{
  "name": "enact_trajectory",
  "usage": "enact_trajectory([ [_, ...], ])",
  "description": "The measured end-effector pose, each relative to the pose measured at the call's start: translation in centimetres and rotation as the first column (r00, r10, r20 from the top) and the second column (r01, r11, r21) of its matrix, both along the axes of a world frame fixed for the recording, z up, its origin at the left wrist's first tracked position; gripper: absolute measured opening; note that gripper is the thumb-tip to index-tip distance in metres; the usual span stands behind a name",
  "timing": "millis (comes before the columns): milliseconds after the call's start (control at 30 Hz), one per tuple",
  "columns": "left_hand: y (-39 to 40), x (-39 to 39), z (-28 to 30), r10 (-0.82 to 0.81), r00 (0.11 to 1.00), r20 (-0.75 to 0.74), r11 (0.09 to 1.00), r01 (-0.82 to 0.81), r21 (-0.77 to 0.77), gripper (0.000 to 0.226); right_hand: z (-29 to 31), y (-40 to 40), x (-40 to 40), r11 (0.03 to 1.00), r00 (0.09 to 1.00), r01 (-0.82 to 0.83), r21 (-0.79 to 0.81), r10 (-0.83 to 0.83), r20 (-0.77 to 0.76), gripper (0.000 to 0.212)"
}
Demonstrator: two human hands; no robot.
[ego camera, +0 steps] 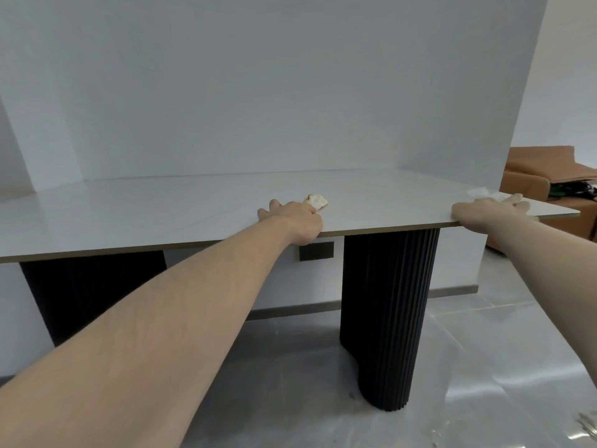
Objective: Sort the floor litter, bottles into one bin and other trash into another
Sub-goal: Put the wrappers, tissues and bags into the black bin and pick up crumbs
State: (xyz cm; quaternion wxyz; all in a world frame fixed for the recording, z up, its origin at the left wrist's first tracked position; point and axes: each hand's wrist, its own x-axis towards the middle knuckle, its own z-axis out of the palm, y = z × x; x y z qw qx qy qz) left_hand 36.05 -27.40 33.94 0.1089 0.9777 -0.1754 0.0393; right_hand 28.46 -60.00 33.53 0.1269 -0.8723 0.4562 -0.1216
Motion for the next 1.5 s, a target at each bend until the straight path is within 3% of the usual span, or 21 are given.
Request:
enact_trajectory([
  [467,-0.1,0.6,-1.5,-0.013,0.985,0.172,0.997,0.025,-0.073,0.047,-0.6,1.1,-1.4,0.986,0.989,-0.139,-0.089,0.142,0.033,0.054],
  [733,3.2,-3.1,-0.9,-0.103,0.983,0.151,0.950,0.142,-0.277,0.040,-1.0,6.8,-4.2,0.927,0.913,-0.363,-0.096,0.374,0.164,0.048],
  [833,6.1,-7.2,-1.2,-0.115,0.982,0.149,0.919,0.162,-0.358,0.039,-1.1,11.8,-5.6,0.863,0.825,-0.497,-0.089,0.502,0.260,0.052],
  [933,10.2,-12.4,-2.1,-0.145,0.977,0.155,0.865,0.201,-0.460,0.046,-2.0,17.6,-8.1,0.758,0.668,-0.650,-0.060,0.608,0.429,0.049],
  [1033,15.6,-18.2,-4.0,-0.123,0.980,0.155,0.834,0.187,-0.520,0.049,-3.4,23.9,-12.1,0.642,0.508,-0.766,-0.024,0.628,0.589,0.046],
  [1100,19.6,-22.0,-5.9,-0.089,0.988,0.126,0.835,0.143,-0.531,0.050,-4.9,27.8,-15.3,0.569,0.454,-0.822,0.025,0.629,0.631,0.047],
  [1267,28.6,-29.6,-12.9,0.035,0.999,-0.009,0.877,-0.035,-0.480,0.049,-12.1,35.0,-21.8,0.437,0.467,-0.873,0.215,0.626,0.624,0.051],
  [1400,34.1,-33.5,-18.5,0.154,0.972,-0.176,0.916,-0.207,-0.343,0.051,-18.2,39.0,-25.1,0.372,0.525,-0.848,0.377,0.686,0.504,0.057],
  [1500,37.8,-34.9,-22.0,0.245,0.927,-0.283,0.895,-0.328,-0.301,0.051,-21.5,40.7,-25.9,0.333,0.524,-0.815,0.474,0.773,0.357,0.064],
])
